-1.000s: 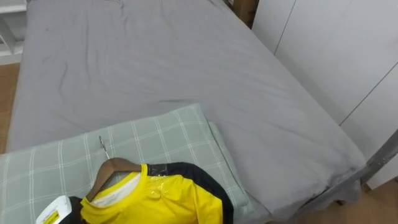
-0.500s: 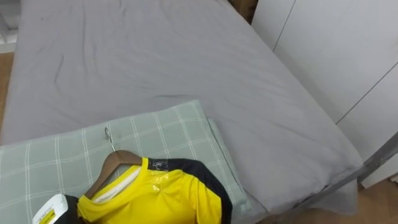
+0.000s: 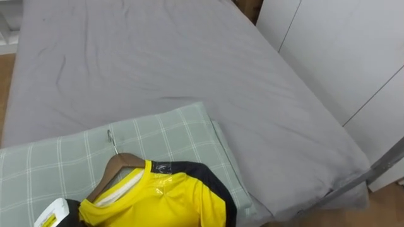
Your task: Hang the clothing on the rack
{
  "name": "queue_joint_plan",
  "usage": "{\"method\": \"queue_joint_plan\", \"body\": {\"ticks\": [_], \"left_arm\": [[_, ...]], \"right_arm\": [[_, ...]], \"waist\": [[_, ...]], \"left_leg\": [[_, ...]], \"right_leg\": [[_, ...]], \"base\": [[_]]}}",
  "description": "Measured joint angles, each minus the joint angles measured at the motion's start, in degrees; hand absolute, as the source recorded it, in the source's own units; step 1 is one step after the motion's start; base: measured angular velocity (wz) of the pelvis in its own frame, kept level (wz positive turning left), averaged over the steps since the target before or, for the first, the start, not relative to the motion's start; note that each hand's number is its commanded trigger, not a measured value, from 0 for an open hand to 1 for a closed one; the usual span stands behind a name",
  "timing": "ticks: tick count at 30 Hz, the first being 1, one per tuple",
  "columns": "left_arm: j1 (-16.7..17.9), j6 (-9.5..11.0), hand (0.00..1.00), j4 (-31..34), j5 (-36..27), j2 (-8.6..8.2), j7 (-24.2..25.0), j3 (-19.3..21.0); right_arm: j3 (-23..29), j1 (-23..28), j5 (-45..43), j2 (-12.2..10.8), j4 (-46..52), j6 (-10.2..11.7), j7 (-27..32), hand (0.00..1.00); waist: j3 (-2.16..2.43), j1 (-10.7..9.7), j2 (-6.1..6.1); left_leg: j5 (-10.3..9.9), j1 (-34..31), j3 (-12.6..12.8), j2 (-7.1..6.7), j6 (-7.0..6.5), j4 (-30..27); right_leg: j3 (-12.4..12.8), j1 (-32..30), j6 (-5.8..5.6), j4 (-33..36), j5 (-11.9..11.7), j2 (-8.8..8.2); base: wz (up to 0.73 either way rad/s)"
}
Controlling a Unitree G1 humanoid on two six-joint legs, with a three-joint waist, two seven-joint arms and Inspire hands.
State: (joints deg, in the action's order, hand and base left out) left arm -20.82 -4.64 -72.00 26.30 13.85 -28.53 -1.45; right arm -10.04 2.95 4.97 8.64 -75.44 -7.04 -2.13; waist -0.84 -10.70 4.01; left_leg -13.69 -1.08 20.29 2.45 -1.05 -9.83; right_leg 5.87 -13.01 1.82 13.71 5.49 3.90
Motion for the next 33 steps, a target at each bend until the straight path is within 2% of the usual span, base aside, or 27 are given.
{"method": "queue_joint_plan", "body": {"ticks": [3,5,8,12,15,20,23,28,31,33], "left_arm": [[0.02,-0.03,1.00,0.02,-1.10,0.00,-0.02,-0.16],[0.03,0.00,1.00,0.03,-1.12,-0.13,-0.06,-0.40],[0.01,0.17,1.00,0.57,-2.05,-0.24,-0.20,-1.76],[0.04,1.17,1.00,0.65,-2.06,-0.73,-1.37,-2.40],[0.77,1.28,1.00,1.92,-2.04,-1.48,-2.31,-2.76],[2.24,1.53,1.00,4.93,-2.04,-1.74,-3.05,-3.27],[3.45,2.77,1.00,5.55,-2.03,-1.96,-4.36,-3.27],[4.16,2.84,1.00,7.62,-1.95,-3.25,-6.53,-3.29],[5.85,2.74,1.00,12.24,-1.67,-3.36,-6.98,-3.28],[7.76,2.74,1.00,18.06,-1.49,-3.37,-6.99,-3.29]], "right_arm": [[-0.05,-0.10,0.04,0.04,0.11,0.09,0.26,0.00],[-0.05,-0.36,0.09,0.03,0.11,0.25,0.28,0.00],[-0.03,-0.77,1.81,0.06,0.25,1.72,0.93,0.00],[0.00,-0.89,4.88,0.14,0.76,4.24,2.10,0.00],[0.06,-0.76,6.16,0.27,0.48,5.03,2.21,0.00],[0.05,-0.79,6.81,0.34,0.34,5.82,2.20,0.00],[0.06,-0.59,6.93,0.41,0.12,5.82,2.24,0.00],[0.07,-0.58,8.05,0.50,-0.04,5.74,2.36,0.00],[0.20,-0.64,8.71,0.64,-0.11,5.74,2.47,0.00],[0.21,-1.00,9.07,0.73,-0.17,5.74,2.68,0.00]], "waist": [[0.06,0.08,-0.90],[-0.09,0.09,-1.60],[-0.14,-0.03,-2.77],[-0.20,-0.02,-3.57],[-0.15,0.00,-3.84],[-0.07,0.01,-3.97],[-0.06,0.08,-4.02],[0.00,0.23,-4.10],[0.12,0.26,-4.29],[0.17,0.69,-4.36]], "left_leg": [[0.00,0.10,0.00,0.00,0.00,0.00],[0.00,0.31,-0.01,0.00,0.00,0.01],[0.00,0.35,-0.36,0.08,0.00,0.01],[0.03,0.74,-0.95,0.24,0.05,0.02],[0.04,1.23,-1.81,0.26,0.07,0.02],[0.05,1.94,-3.20,0.07,0.07,0.02],[0.05,3.00,-3.42,0.13,0.07,0.03],[0.05,3.95,-4.66,0.08,0.07,0.06],[0.05,4.05,-5.18,0.10,0.07,0.03],[0.05,3.99,-5.52,0.12,0.07,0.03]], "right_leg": [[0.05,0.13,0.00,0.01,-0.01,0.03],[0.04,0.31,0.00,0.06,-0.01,0.04],[-0.54,0.61,0.00,-0.06,-0.01,-0.06],[-1.64,1.69,0.11,-0.76,-0.06,-0.18],[-2.37,2.53,0.18,-1.21,-0.10,-0.35],[-3.15,3.66,0.21,-1.35,0.13,-0.61],[-3.63,5.26,0.20,-2.09,0.13,-0.70],[-4.73,6.70,0.20,-2.31,0.13,-0.91],[-5.33,7.22,0.23,-2.83,0.10,-0.99],[-5.72,7.25,0.25,-2.81,0.08,-1.01]], "base": [[0.00],[0.00],[0.08],[0.13],[0.13],[0.11],[0.08],[0.11],[0.10],[0.09]]}}
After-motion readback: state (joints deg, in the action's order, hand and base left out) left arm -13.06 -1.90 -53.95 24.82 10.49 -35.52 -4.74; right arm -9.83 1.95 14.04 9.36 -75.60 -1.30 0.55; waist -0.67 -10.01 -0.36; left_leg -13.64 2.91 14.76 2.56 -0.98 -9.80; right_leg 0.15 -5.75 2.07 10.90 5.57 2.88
